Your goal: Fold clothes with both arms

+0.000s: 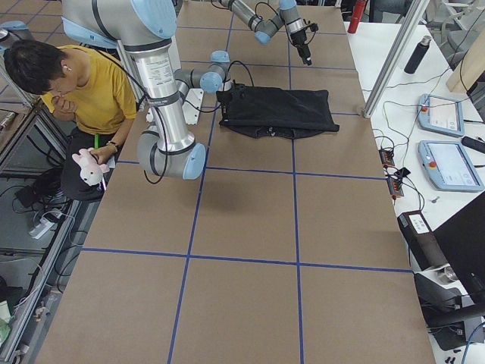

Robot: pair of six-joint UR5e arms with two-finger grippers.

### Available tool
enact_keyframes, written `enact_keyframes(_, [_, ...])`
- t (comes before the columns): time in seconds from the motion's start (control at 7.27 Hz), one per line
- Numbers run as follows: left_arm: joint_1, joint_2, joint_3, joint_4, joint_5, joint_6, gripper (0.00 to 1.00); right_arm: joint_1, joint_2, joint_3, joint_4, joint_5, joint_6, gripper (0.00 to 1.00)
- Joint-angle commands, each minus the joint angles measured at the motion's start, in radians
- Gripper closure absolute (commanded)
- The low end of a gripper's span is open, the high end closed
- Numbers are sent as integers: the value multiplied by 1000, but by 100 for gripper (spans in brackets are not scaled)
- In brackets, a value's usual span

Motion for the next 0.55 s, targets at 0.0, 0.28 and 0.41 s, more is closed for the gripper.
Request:
enact_keyframes(0.0, [3, 7, 1, 0, 2, -3, 0, -13, 5, -8, -12, -3, -13, 57])
enact_keyframes(0.28, [3, 9, 3, 0, 4, -3, 0, -11, 15, -14, -14, -8, -37, 60])
enact_keyframes(0.41, [5, 9, 3, 0, 4, -3, 0, -11, 16, -14, -14, -6, -37, 65])
